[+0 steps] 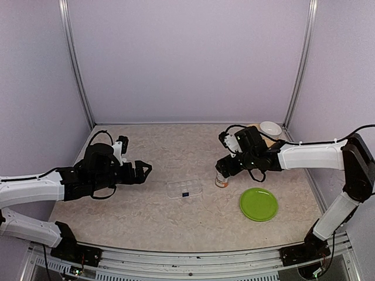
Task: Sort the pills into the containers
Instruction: Adjust the pill bottle at the center of the board, then pick up the pill container from the center of the board.
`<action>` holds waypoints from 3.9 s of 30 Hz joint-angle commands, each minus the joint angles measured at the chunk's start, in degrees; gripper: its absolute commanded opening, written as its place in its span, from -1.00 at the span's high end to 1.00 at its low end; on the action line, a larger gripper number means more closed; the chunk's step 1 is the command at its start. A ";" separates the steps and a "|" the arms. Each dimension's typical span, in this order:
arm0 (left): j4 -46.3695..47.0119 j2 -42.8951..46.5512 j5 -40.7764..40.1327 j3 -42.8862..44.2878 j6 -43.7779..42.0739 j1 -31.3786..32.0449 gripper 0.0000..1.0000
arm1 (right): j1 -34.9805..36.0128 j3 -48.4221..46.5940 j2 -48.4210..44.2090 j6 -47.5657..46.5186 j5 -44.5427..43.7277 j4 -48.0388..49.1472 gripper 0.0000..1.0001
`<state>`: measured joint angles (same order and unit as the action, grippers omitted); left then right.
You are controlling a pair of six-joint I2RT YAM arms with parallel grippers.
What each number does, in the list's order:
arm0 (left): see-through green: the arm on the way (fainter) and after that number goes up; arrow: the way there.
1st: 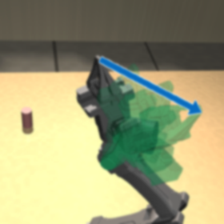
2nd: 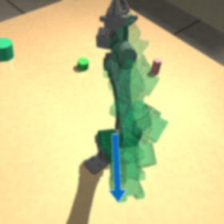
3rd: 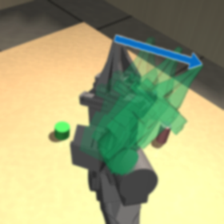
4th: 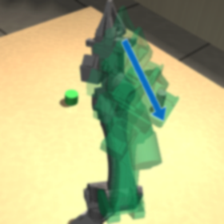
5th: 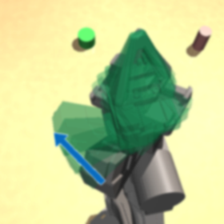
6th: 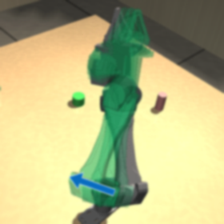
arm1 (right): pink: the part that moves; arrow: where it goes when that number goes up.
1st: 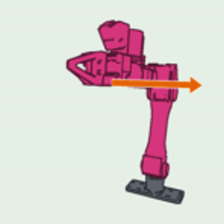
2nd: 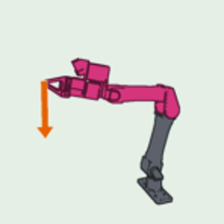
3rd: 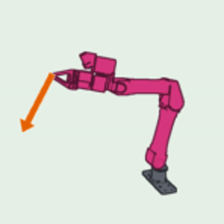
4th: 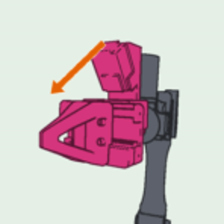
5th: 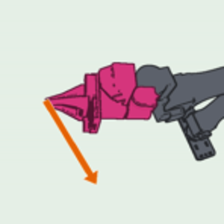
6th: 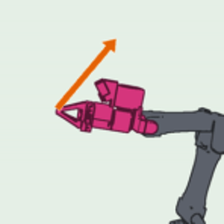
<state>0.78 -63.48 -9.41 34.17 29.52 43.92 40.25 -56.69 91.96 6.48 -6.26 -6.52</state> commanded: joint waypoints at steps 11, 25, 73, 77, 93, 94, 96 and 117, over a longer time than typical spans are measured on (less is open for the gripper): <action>1.38 0.16 -0.18 0.03 -0.07 0.49 -0.98 | 0.45 0.31 0.52 1.08 1.55 1.17 -0.45; 1.64 0.12 -0.18 -0.41 -0.14 0.46 -0.98 | -2.24 -0.32 -0.23 0.88 1.77 2.31 -0.18; 7.34 -25.06 16.98 14.09 -38.73 2.76 -0.98 | -5.98 0.10 -14.60 -2.13 16.52 -4.05 -0.92; -1.69 -31.14 22.63 20.72 -46.74 2.68 -0.97 | -5.80 1.65 -15.87 -1.61 17.35 -3.88 -0.98; -12.89 -45.06 26.69 29.34 -55.17 0.45 -0.90 | -4.03 6.30 -19.10 0.26 20.57 -1.69 -1.00; -13.16 -45.45 26.27 29.52 -55.35 0.53 -0.88 | -3.85 6.32 -19.10 0.31 20.72 -1.68 -1.00; -13.87 -46.47 25.18 30.14 -55.44 0.55 -0.85 | -3.62 6.32 -19.10 0.32 20.69 -1.66 -1.00; -7.94 -46.24 15.35 29.16 -52.95 1.30 -0.51 | -3.16 4.85 -17.37 0.29 20.81 -2.04 -1.00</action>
<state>-9.17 -110.85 9.02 64.14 -24.25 45.19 36.38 -51.00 74.15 6.35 14.24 -9.50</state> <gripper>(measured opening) 0.791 0.999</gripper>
